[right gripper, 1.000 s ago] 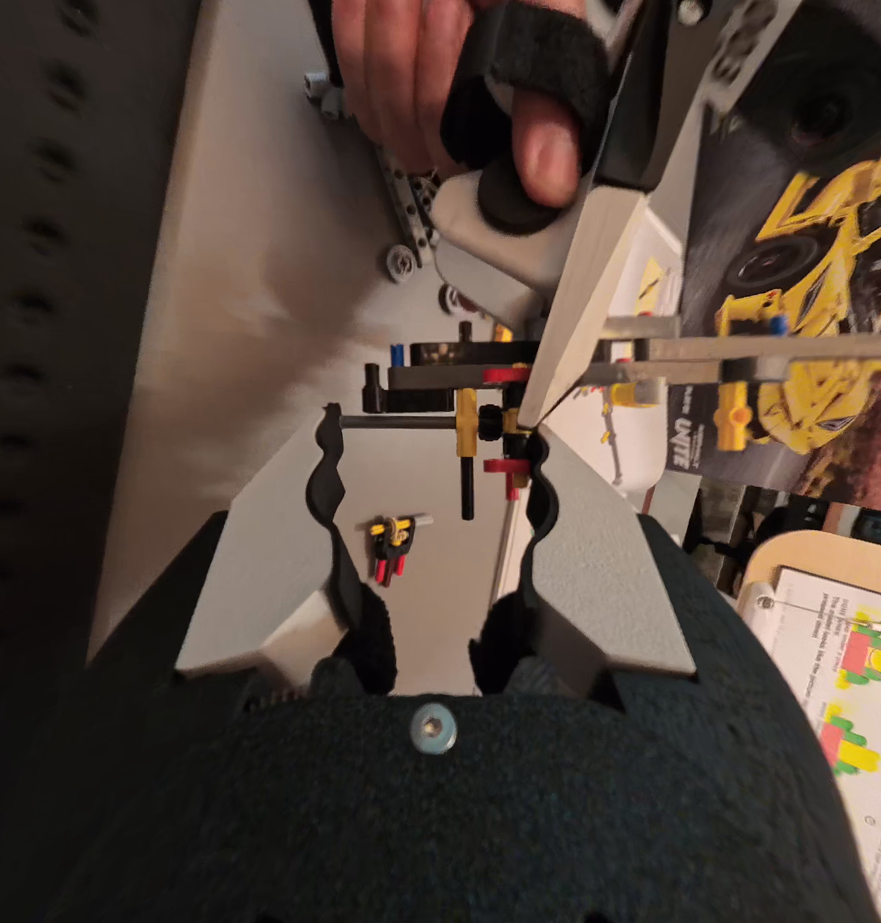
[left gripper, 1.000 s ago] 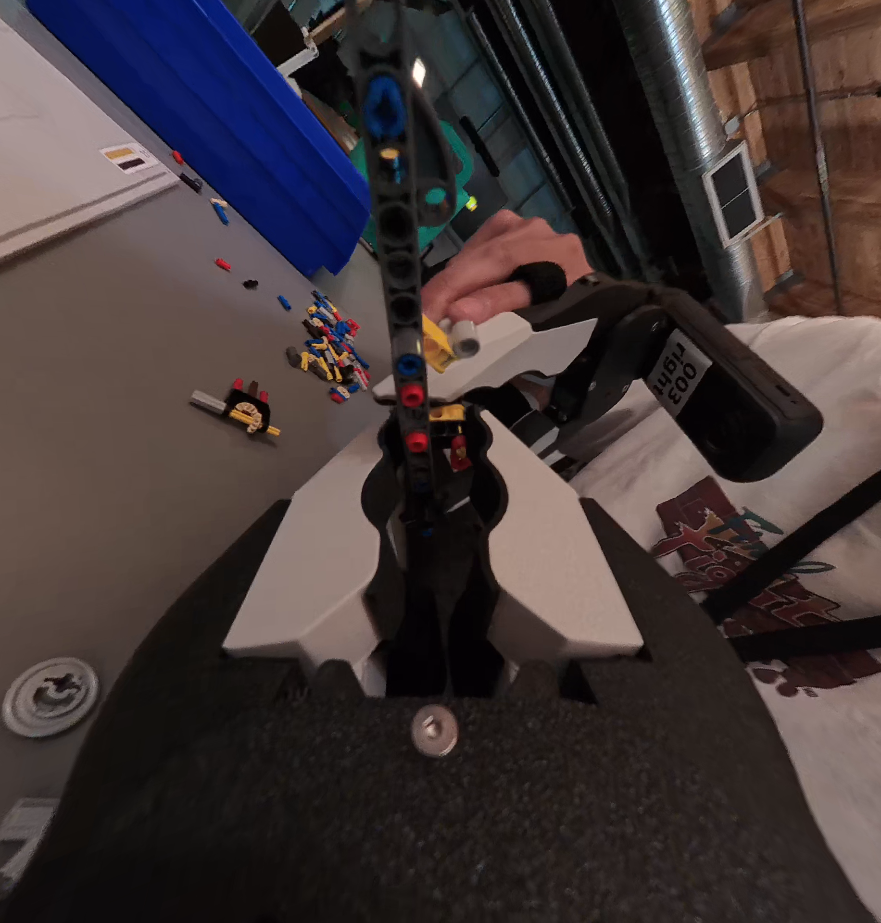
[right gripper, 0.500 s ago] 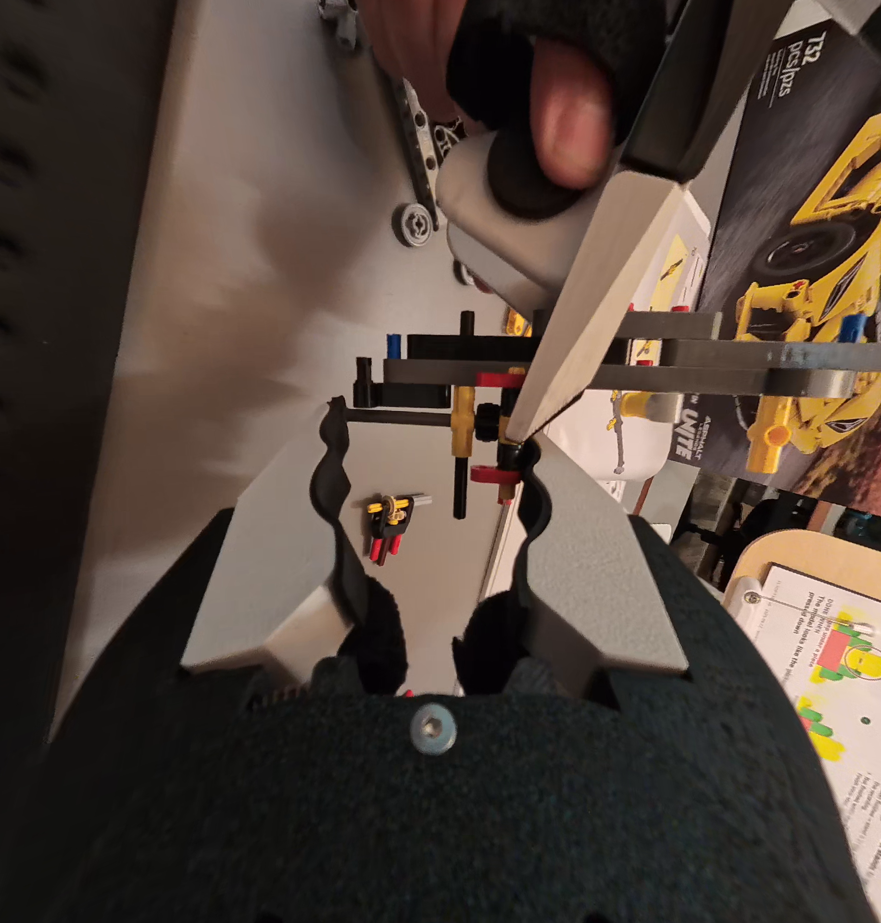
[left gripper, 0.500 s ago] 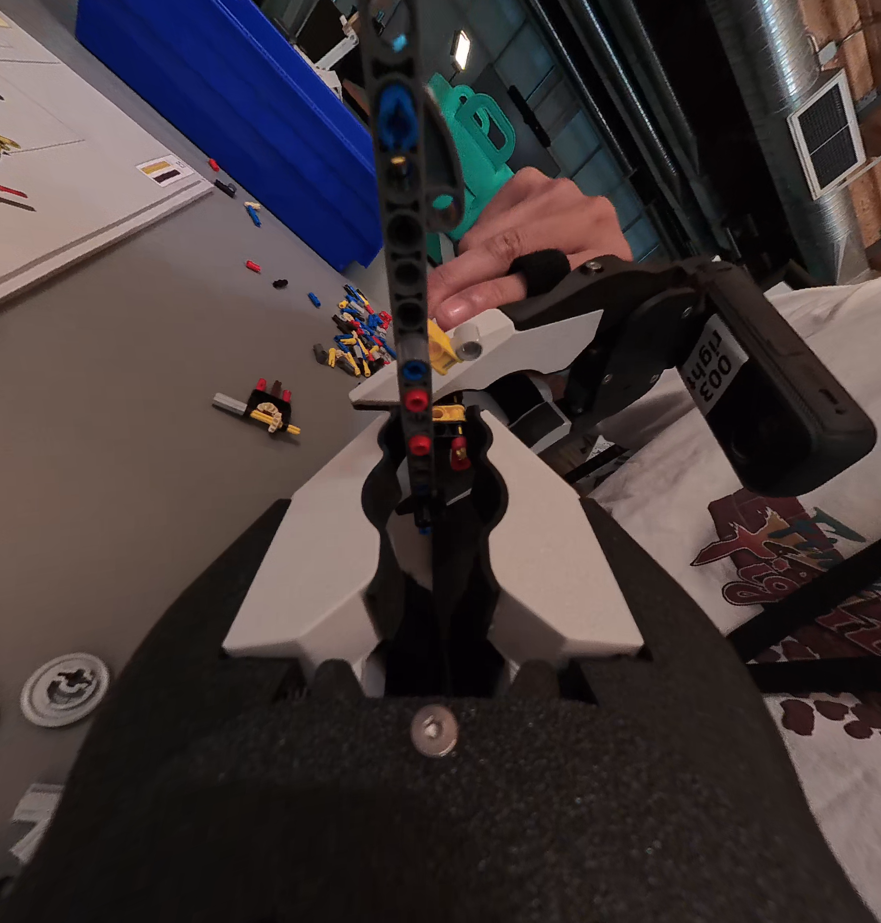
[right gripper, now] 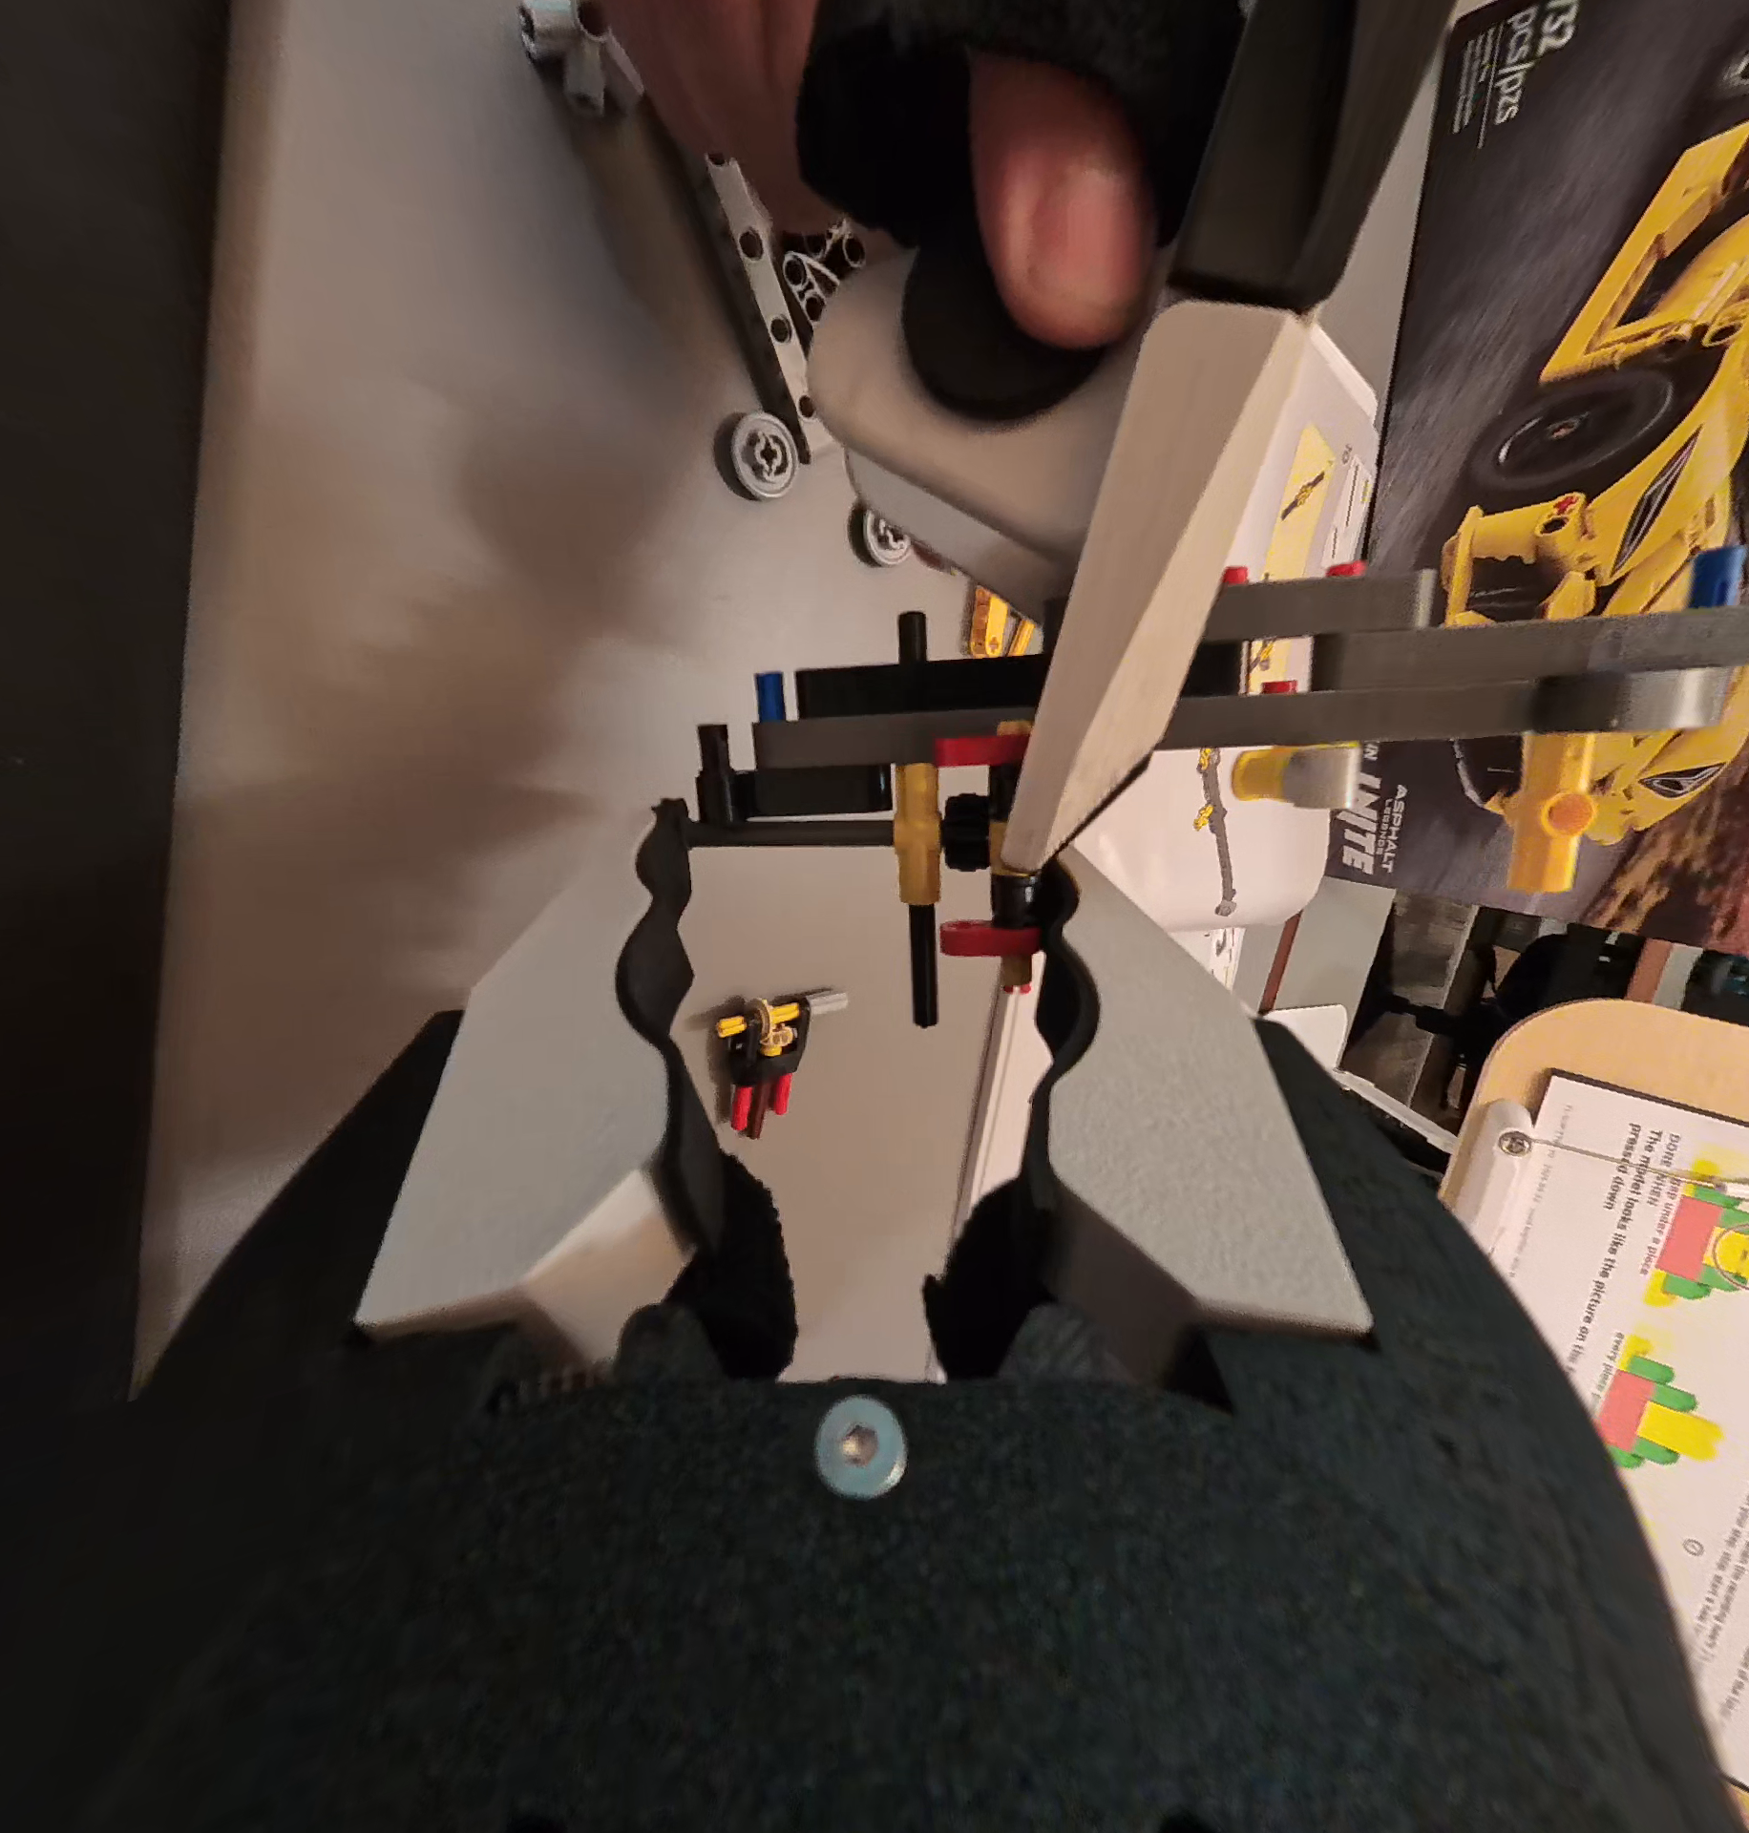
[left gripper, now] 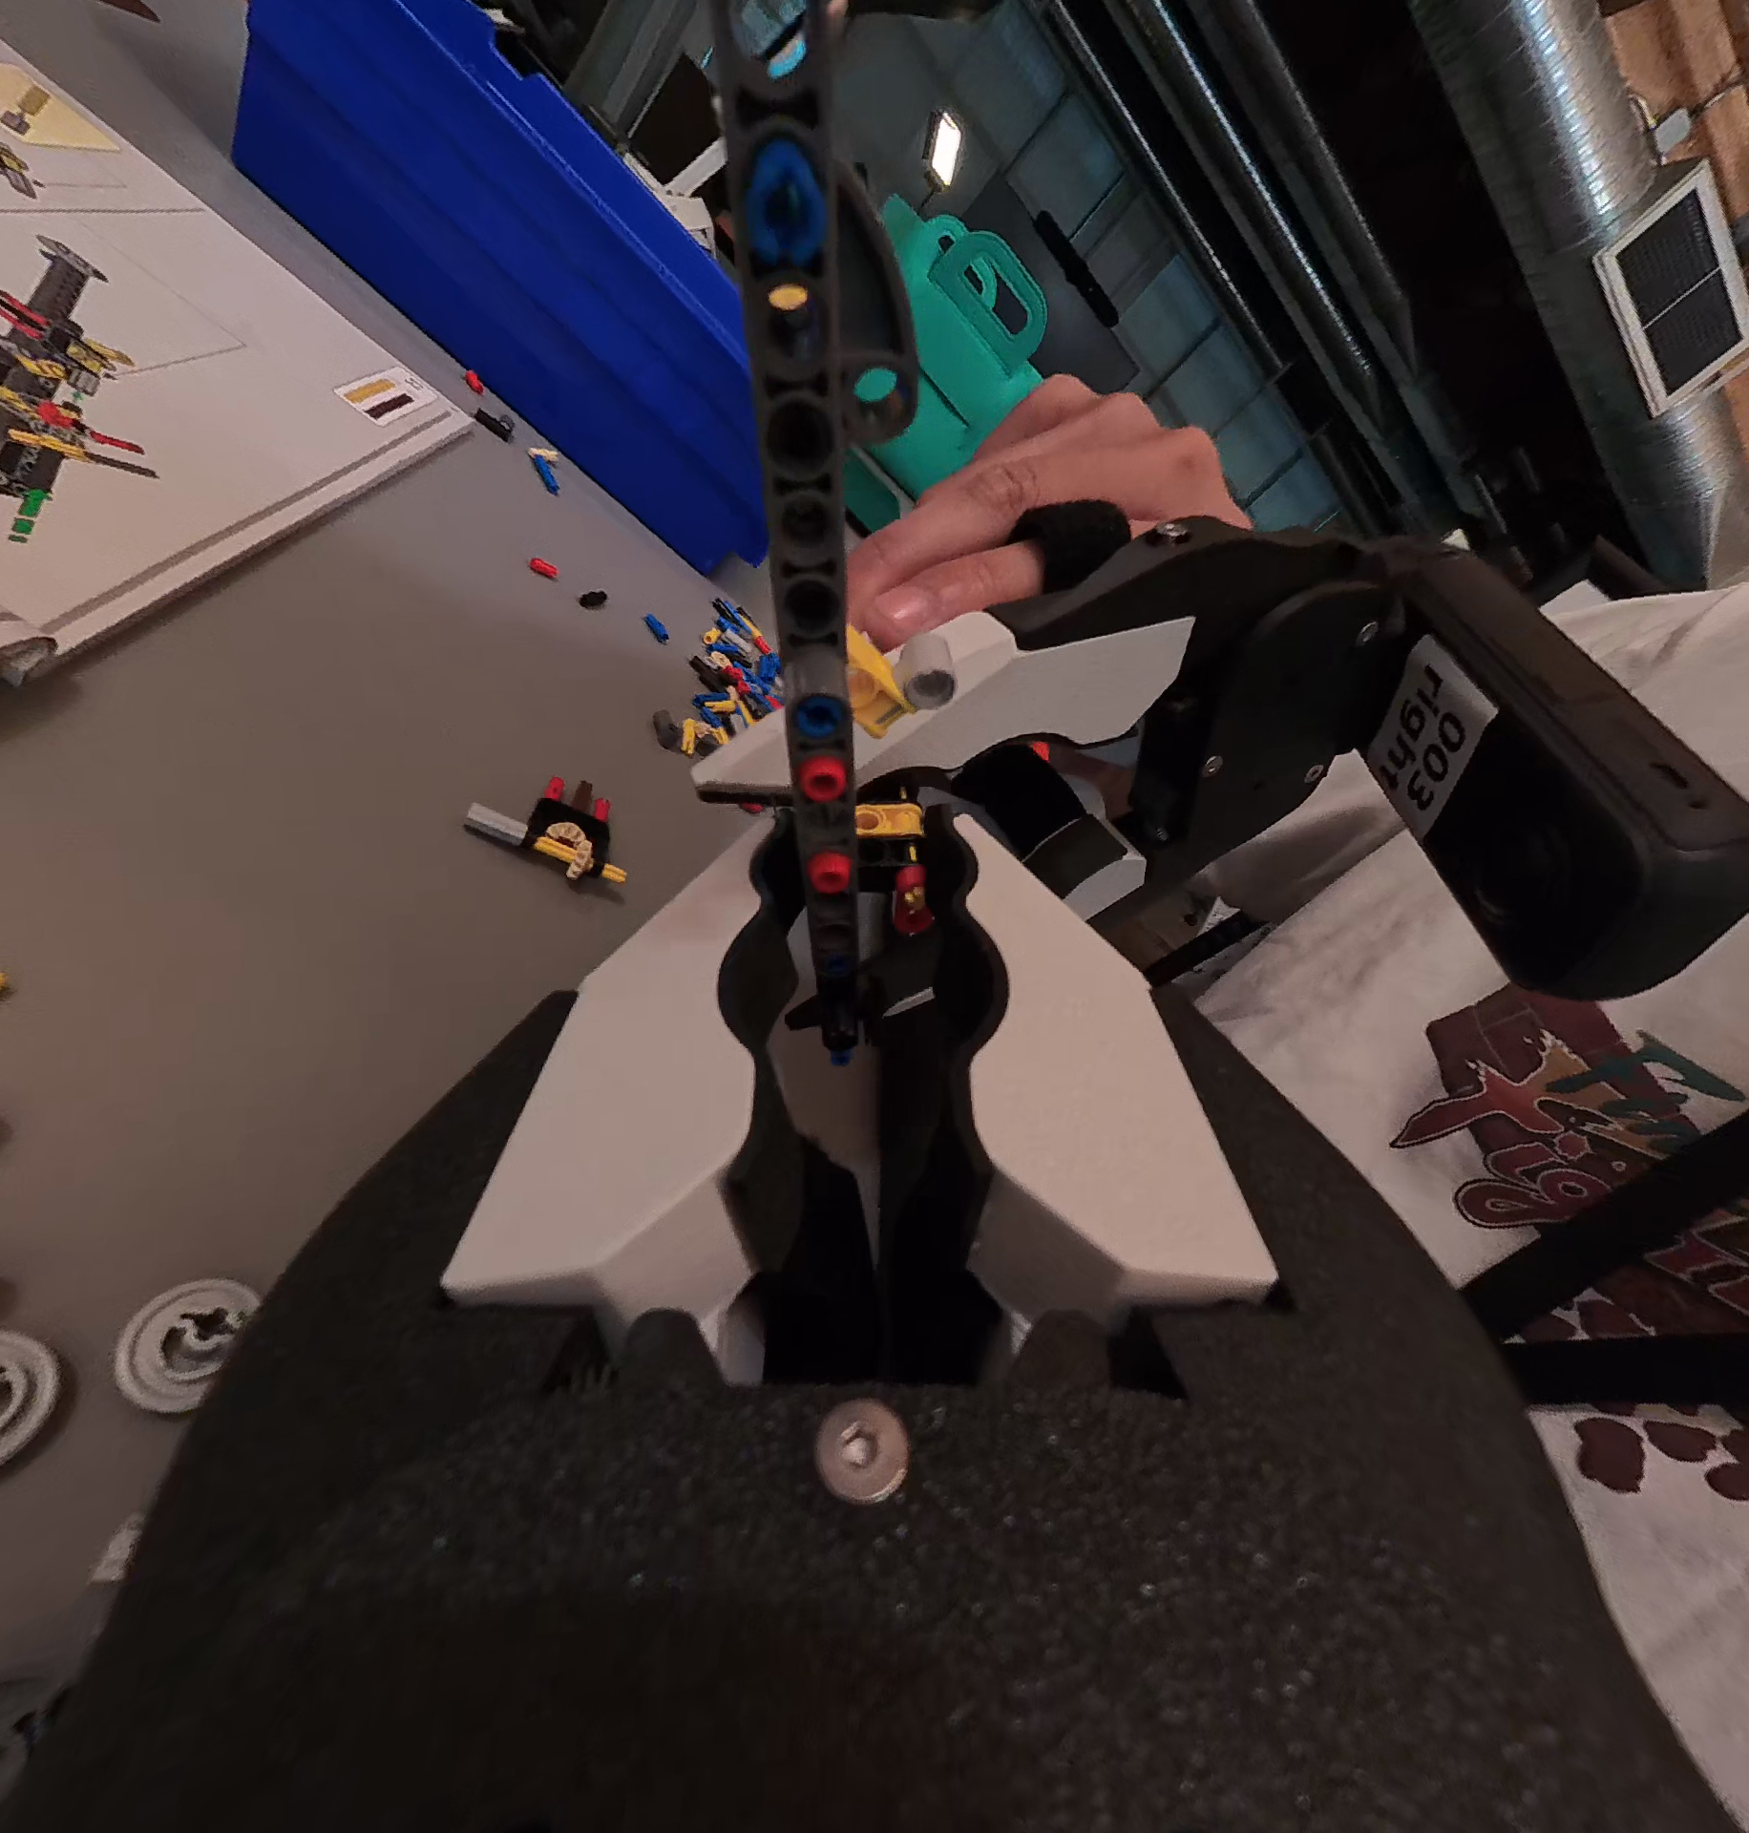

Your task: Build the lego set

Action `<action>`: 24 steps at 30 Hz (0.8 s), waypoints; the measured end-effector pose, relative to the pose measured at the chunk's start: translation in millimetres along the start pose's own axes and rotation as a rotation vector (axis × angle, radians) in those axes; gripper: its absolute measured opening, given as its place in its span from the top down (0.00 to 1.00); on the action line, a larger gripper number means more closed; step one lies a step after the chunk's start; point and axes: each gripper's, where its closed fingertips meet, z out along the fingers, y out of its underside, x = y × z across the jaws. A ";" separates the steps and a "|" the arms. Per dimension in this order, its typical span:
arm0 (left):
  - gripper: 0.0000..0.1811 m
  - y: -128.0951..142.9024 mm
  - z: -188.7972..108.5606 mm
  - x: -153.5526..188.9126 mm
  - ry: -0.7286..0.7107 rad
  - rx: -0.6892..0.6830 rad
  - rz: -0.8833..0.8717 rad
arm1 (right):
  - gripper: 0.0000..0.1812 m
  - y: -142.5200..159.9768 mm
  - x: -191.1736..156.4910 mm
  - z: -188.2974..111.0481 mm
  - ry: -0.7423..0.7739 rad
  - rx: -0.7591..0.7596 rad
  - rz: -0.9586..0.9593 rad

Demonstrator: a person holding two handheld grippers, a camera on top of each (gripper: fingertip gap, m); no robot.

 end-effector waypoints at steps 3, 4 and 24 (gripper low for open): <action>0.88 1.1 0.6 -2.0 -0.026 -0.009 0.021 | 0.62 2.3 -0.5 2.2 0.002 -0.018 -0.011; 0.88 1.7 1.1 -2.3 -0.029 -0.012 0.022 | 0.62 3.0 -1.3 2.3 0.000 -0.021 -0.021; 0.88 8.0 5.8 -3.8 -0.001 -0.032 -0.026 | 0.70 6.7 -4.8 2.1 -0.030 -0.029 -0.026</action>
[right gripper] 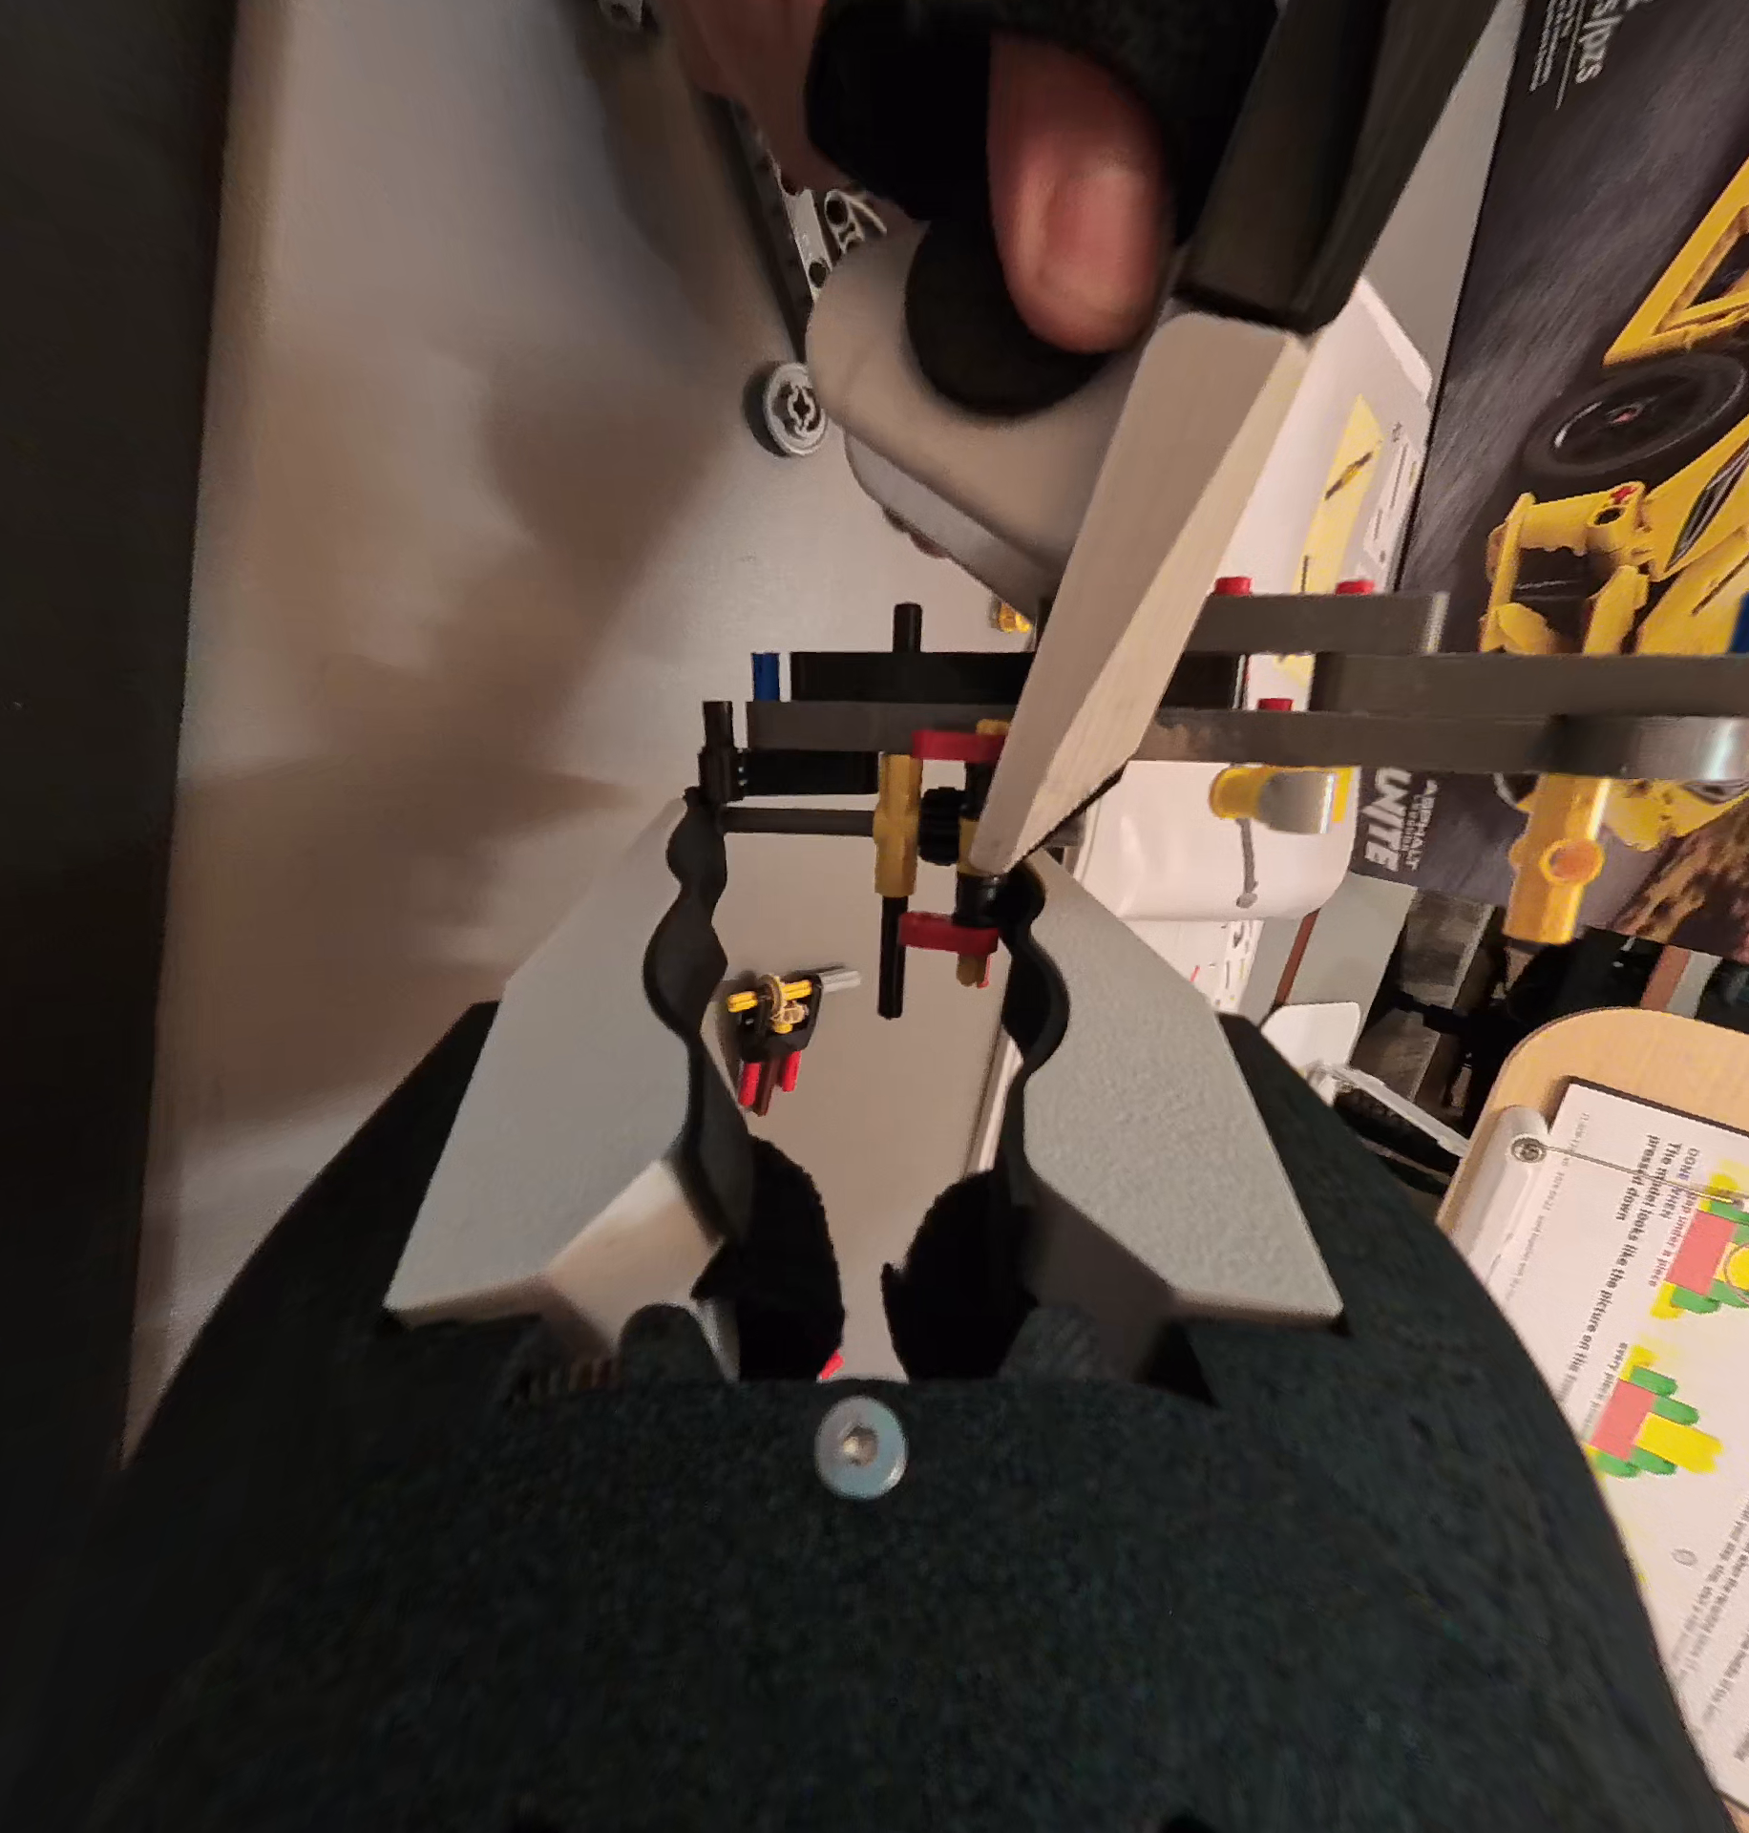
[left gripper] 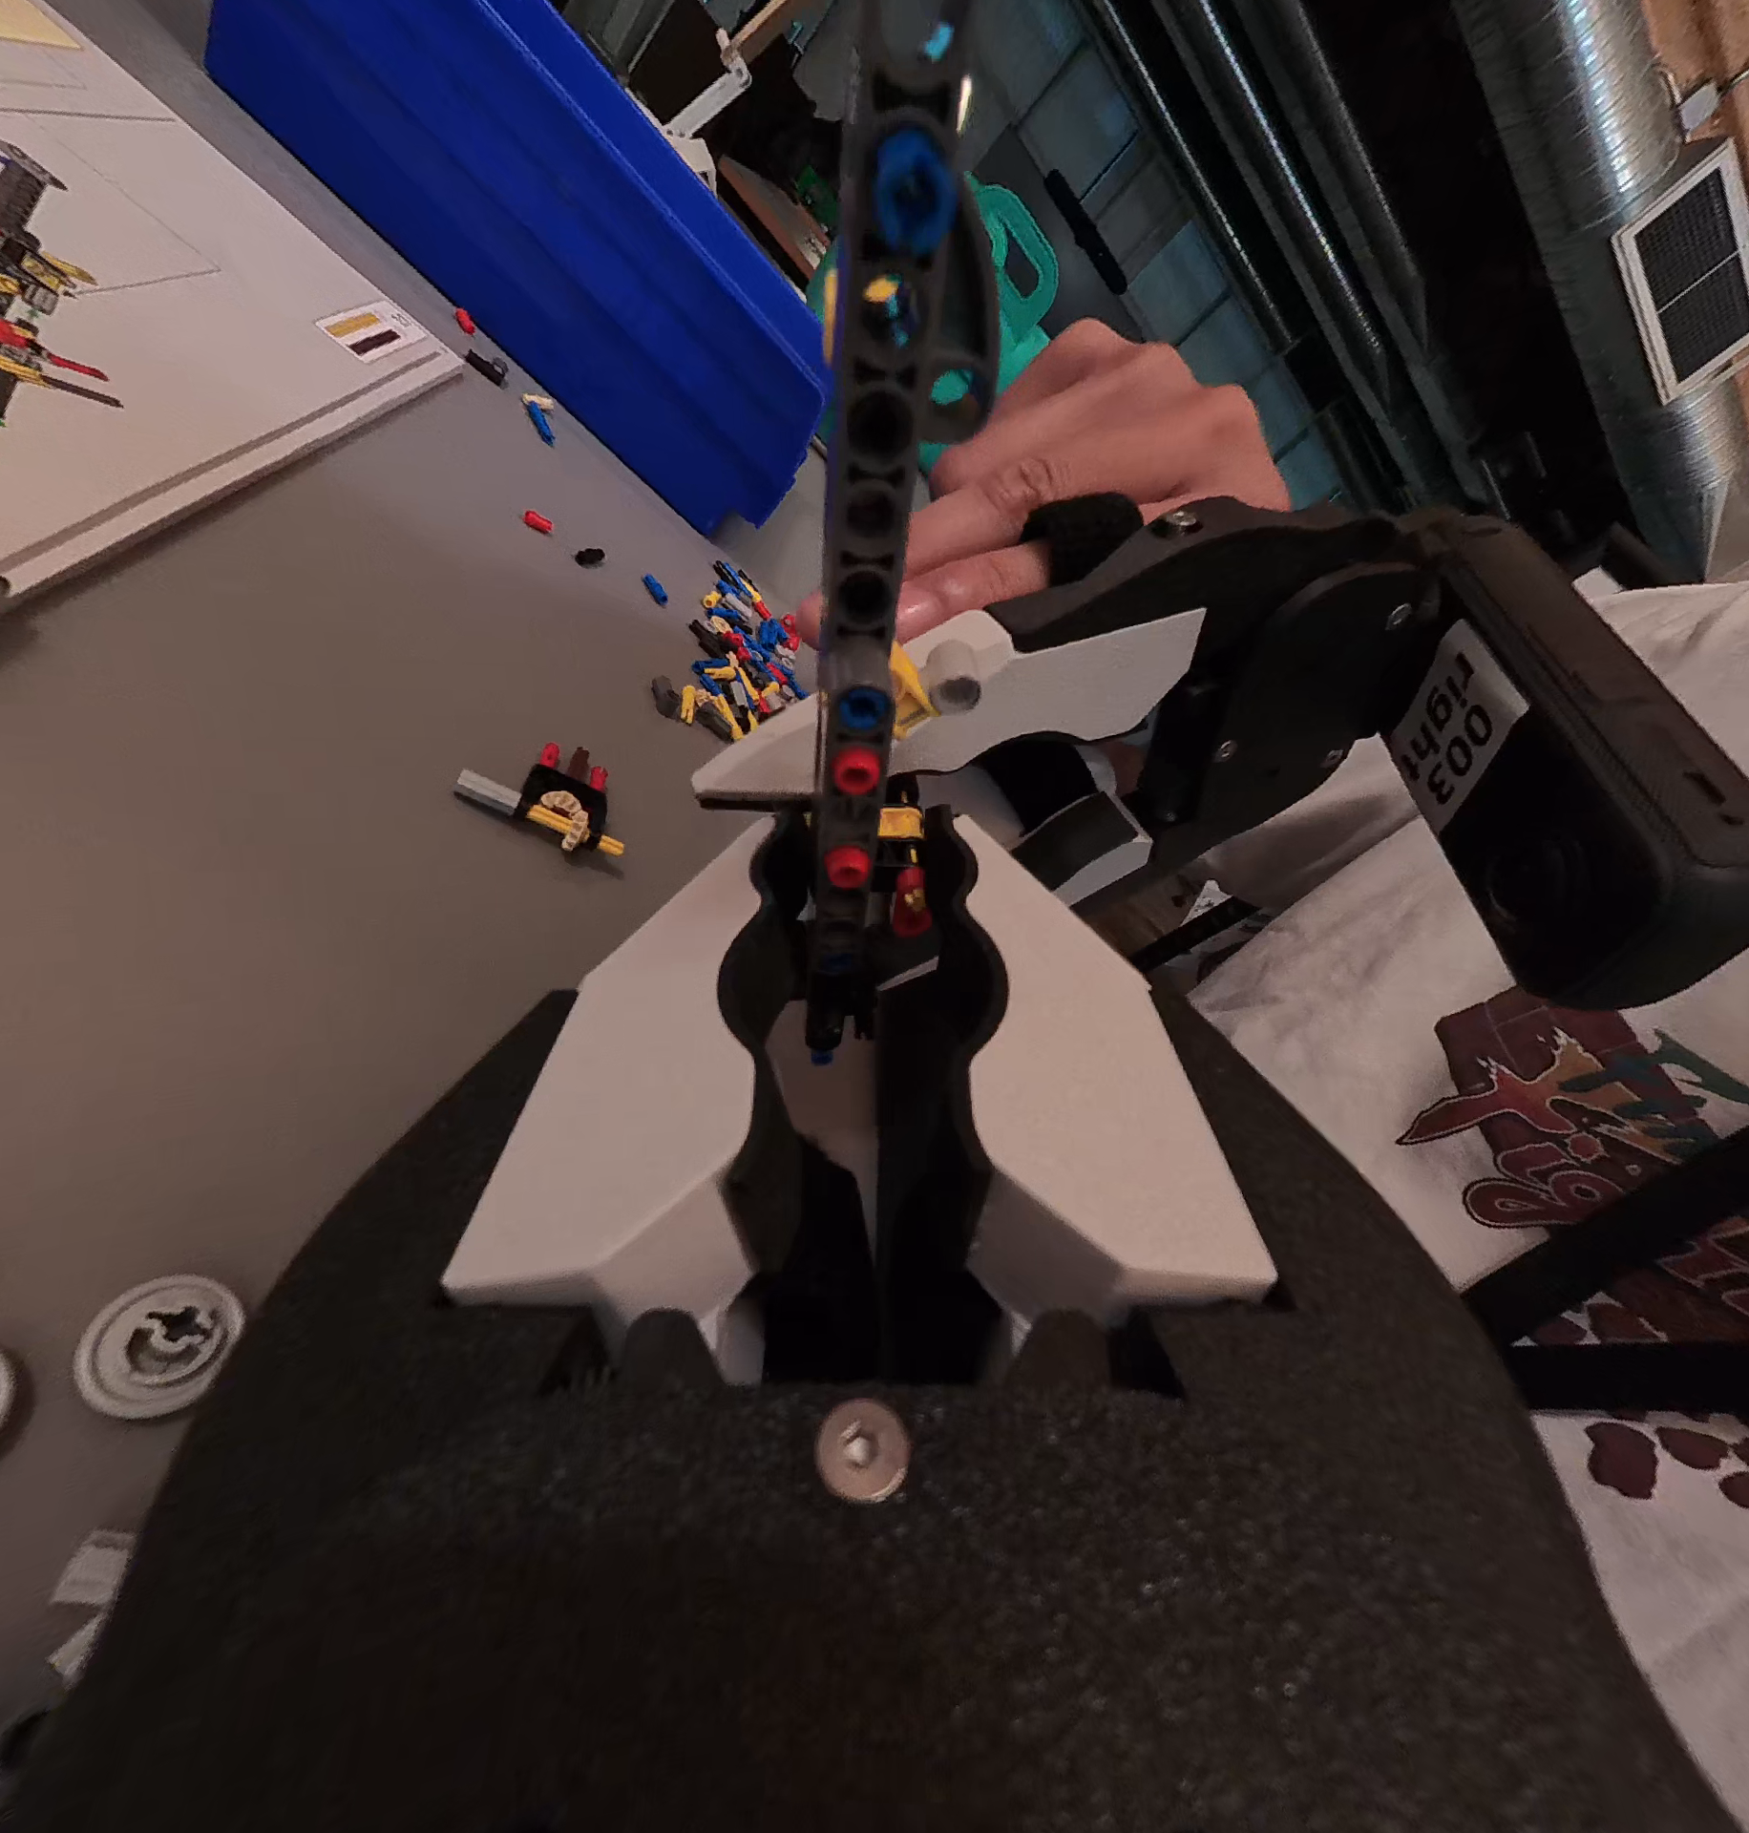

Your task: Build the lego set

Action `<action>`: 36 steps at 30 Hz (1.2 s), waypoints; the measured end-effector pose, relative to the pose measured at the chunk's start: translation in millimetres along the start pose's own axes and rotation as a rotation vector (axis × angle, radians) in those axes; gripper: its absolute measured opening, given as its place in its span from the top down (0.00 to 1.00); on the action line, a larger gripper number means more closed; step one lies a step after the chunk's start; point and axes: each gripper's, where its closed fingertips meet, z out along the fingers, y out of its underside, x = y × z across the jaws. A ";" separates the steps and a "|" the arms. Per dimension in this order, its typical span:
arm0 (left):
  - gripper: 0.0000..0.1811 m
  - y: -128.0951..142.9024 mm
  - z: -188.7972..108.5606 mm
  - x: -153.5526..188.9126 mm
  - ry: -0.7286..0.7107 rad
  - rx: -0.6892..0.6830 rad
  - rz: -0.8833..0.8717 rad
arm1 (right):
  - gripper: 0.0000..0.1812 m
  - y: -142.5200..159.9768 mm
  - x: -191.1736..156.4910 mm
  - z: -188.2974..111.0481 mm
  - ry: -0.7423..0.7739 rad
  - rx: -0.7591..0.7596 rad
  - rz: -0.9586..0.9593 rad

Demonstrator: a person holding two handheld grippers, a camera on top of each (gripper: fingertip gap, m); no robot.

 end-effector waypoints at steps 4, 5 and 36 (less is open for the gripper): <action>0.88 6.6 1.9 2.2 0.016 -0.040 0.005 | 0.80 -1.4 1.6 -2.0 -0.004 0.015 0.038; 0.88 11.3 5.5 2.7 0.008 -0.064 0.027 | 0.89 -1.1 0.6 -3.9 -0.020 0.020 0.016; 0.89 5.2 -4.8 -26.0 0.044 -0.008 -0.221 | 0.89 5.2 -11.4 8.4 -0.466 0.401 0.824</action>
